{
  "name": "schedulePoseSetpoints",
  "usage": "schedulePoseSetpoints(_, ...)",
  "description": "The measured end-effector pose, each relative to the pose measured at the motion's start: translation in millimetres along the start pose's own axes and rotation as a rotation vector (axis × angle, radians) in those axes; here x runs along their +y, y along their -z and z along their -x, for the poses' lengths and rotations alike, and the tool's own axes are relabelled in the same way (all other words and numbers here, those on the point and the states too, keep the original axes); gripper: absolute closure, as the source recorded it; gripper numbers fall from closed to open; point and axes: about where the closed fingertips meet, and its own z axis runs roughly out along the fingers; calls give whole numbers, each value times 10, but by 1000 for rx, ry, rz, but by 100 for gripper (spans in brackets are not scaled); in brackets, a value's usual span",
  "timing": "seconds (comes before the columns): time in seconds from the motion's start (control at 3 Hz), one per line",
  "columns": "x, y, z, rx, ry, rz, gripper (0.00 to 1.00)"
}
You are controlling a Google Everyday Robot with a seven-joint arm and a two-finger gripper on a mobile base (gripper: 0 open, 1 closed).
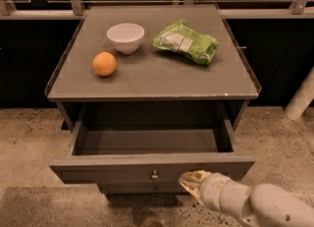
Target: Close top drawer
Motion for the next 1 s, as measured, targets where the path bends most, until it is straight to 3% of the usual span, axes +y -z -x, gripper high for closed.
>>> schedulePoseSetpoints(0.33,-12,-244,431,-48,110,-88,100)
schedulePoseSetpoints(0.67,-1,-456,671,-35,254,-168,100)
schedulePoseSetpoints(1.0,-255,-416,626,-1,253,-267,100)
